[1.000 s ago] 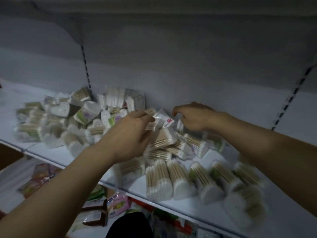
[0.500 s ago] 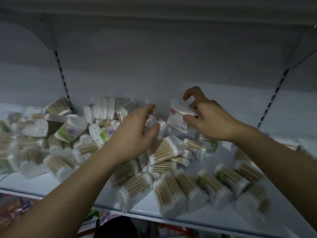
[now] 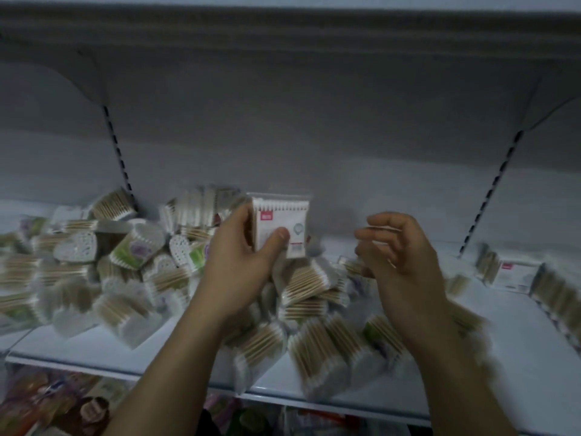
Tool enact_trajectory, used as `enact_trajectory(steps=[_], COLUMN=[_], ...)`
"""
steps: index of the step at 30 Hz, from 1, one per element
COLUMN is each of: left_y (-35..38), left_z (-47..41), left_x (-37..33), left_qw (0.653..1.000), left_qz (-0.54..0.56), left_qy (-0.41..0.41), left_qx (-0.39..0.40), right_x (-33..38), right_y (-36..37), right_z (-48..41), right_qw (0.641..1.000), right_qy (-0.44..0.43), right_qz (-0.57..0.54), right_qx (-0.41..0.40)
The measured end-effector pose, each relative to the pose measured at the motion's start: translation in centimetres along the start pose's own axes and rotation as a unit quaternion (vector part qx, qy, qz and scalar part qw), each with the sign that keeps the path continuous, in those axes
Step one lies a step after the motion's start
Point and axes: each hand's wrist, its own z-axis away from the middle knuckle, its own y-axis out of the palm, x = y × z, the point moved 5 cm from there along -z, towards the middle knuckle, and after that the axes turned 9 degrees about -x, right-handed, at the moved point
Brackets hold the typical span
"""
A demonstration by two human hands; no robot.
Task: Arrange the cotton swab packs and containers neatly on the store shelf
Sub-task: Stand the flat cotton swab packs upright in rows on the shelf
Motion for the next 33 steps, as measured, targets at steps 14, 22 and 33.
enact_trajectory(steps=[14, 22, 33], left_y=[-2.9, -2.0, -1.7], left_z=[-0.3, -1.3, -3.2], left_x=[2.1, 2.9, 3.7], left_qw=[1.000, 0.999, 0.999], left_qz=[-0.021, -0.028, -0.010], left_qy=[-0.005, -0.021, -0.047], left_qx=[-0.021, 0.011, 0.002], right_x=[-5.9, -8.0, 0.1], right_y=[9.5, 8.9, 5.3], right_z=[-6.3, -8.2, -9.5], right_qw=[0.915, 0.934, 0.983], right_qy=[0.046, 0.067, -0.087], right_qz=[0.355, 0.331, 0.150], right_qx=[0.189, 0.113, -0.052])
